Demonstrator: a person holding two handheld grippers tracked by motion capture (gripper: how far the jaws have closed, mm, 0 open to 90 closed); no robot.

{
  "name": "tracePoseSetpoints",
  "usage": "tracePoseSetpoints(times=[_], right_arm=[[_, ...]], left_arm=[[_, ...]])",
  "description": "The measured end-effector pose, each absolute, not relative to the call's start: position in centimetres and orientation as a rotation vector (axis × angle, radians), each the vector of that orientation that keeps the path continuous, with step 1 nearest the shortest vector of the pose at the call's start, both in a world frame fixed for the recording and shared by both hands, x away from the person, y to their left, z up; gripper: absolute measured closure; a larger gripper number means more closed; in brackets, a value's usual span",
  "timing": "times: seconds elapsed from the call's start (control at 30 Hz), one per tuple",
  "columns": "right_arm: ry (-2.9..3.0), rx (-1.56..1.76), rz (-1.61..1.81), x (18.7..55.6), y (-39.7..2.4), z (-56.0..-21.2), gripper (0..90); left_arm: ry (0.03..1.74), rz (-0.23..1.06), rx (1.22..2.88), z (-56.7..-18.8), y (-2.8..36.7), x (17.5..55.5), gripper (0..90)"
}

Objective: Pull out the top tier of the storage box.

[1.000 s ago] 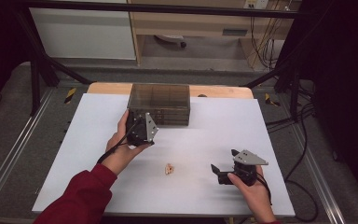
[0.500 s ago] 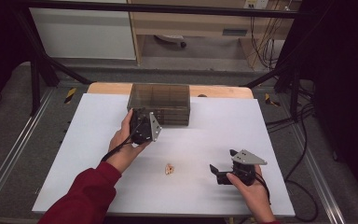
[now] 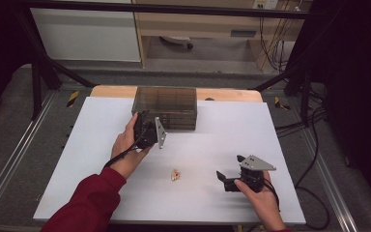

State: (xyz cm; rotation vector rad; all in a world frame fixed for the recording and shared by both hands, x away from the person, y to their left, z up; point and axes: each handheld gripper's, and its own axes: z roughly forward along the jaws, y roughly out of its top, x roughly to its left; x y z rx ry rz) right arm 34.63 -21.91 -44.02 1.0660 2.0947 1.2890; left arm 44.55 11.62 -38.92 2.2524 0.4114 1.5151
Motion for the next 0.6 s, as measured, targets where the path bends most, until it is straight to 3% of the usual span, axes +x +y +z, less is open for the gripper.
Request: tracePoseSetpoints(times=[0.4, 0.6], right_arm=[[2.105, 1.069, 1.288, 34.6, -21.8, -44.1, 2.4], [2.103, 1.065, 1.295, 34.6, -21.8, -44.0, 2.5]], left_arm=[[0.322, 1.599, 2.276, -39.7, 10.8, 44.4, 39.1], [0.261, 1.616, 2.307, -40.1, 10.6, 44.5, 50.0]])
